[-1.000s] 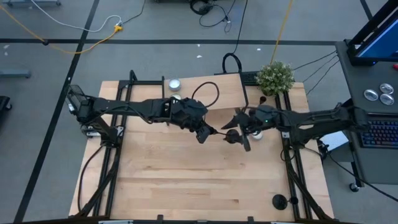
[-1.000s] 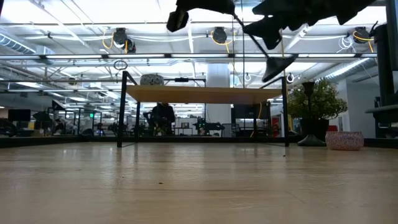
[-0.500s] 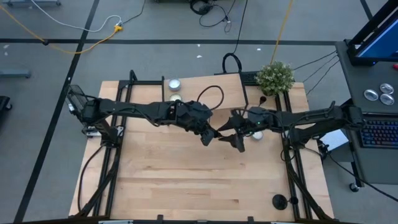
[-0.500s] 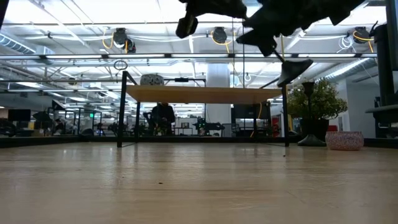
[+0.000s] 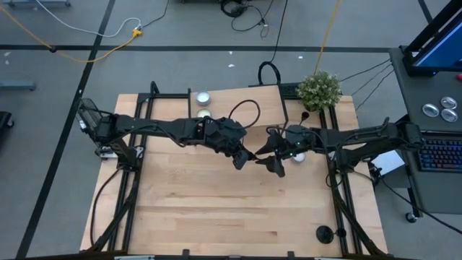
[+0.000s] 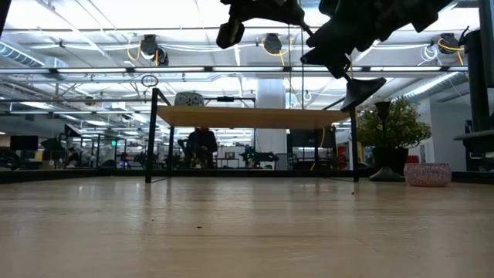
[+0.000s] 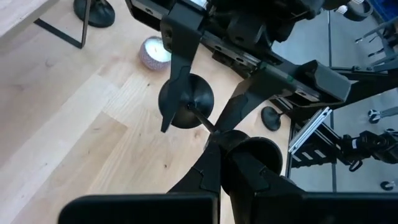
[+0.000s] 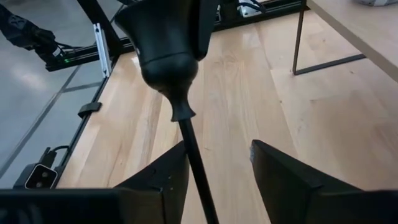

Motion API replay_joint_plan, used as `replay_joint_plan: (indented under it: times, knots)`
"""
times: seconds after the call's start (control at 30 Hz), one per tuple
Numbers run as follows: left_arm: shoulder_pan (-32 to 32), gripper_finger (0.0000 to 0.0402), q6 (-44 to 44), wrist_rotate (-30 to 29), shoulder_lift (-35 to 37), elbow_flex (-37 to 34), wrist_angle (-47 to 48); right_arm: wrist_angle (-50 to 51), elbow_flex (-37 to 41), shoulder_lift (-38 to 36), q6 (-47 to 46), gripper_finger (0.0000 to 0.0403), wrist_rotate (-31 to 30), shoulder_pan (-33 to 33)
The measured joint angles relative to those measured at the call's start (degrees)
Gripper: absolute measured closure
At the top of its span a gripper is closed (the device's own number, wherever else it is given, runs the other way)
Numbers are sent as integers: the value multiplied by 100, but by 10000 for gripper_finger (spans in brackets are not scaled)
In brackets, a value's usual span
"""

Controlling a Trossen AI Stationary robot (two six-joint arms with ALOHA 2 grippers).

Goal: Pick & Place candle stick holders
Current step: Put the bottom left black candle holder on the shelf

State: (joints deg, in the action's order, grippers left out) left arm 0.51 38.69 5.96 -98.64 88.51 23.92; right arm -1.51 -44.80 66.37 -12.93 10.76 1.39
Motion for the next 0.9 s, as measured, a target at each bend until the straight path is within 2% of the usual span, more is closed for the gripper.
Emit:
replay_joint_plan:
  times: [0.37, 0.9]
  knots:
    - [13, 394, 60, -19, 1, 0, 44, -65, 6, -2, -9, 283, 15, 0]
    - [14, 394, 80, -8, -115, 9, 30, -146, 13, -1, -11, 296, 16, 0]
